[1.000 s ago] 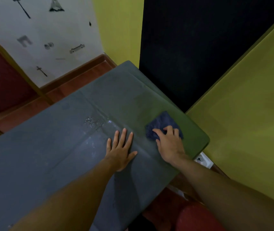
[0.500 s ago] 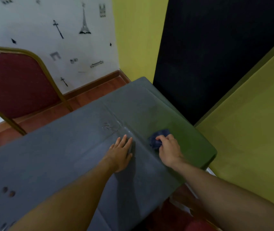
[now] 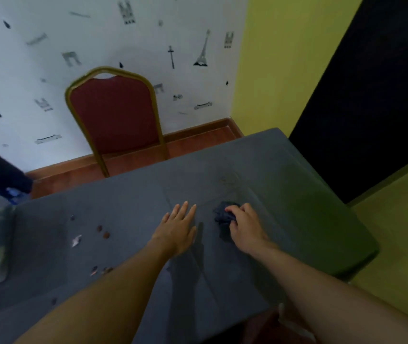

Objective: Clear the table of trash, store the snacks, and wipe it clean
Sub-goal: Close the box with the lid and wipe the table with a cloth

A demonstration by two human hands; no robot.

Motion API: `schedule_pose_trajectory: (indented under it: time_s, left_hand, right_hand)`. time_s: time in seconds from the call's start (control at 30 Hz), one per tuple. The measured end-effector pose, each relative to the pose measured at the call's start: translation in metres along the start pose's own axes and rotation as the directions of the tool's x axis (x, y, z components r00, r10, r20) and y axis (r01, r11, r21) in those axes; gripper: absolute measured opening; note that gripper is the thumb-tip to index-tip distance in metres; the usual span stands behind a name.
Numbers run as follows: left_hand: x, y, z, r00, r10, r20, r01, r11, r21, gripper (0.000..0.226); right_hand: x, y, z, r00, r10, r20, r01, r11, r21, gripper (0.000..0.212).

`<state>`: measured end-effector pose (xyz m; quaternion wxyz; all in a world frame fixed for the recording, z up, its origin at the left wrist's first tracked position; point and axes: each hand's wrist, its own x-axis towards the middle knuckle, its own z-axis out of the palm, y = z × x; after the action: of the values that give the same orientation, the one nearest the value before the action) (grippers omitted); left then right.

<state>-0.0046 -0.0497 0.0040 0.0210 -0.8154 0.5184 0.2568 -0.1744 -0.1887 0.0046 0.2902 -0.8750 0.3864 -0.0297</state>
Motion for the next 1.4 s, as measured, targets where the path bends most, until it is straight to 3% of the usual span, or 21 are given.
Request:
schedule_pose_trajectory:
  time_s: [0.37,0.57,0.77,0.87,1.0,1.13,1.4]
  left_hand:
    - [-0.083,-0.086,0.023,0.983,-0.184,-0.024,0.182,0.981,-0.072,0.062]
    - [-0.111,-0.116,0.036,0.974,-0.226,-0.015,0.223,0.969,-0.11,0.063]
    - [-0.123,-0.127,0.039,0.973,-0.231,-0.022,0.225,0.962,-0.152,0.063]
    - [-0.127,-0.13,0.037,0.973,-0.228,-0.037,0.22,0.963,-0.154,0.062]
    - [-0.133,-0.135,0.03,0.97,-0.231,-0.076,0.218,0.964,-0.149,0.062]
    - [-0.141,-0.141,0.017,0.963,-0.244,-0.111,0.23,0.965,-0.127,0.063]
    - [-0.168,-0.157,-0.013,0.919,-0.344,-0.195,0.32,0.937,-0.142,0.061]
  right_hand:
    - [-0.02,-0.086,0.081,0.981,-0.154,0.114,0.156,0.988,-0.009,0.027]
    - [-0.022,-0.096,0.108,0.988,-0.097,0.117,0.103,0.994,-0.049,0.036]
    - [-0.027,-0.09,0.118,0.938,-0.017,0.347,0.138,0.934,-0.329,0.043]
    - [-0.028,-0.098,0.114,0.92,0.026,0.392,0.149,0.9,-0.409,0.051]
    - [-0.03,-0.115,0.106,0.941,0.024,0.337,0.132,0.892,-0.433,0.043]
    - [-0.027,-0.137,0.095,0.965,-0.045,0.26,0.144,0.916,-0.376,0.049]
    - [-0.009,-0.198,0.078,0.942,-0.228,0.248,0.289,0.925,-0.245,0.059]
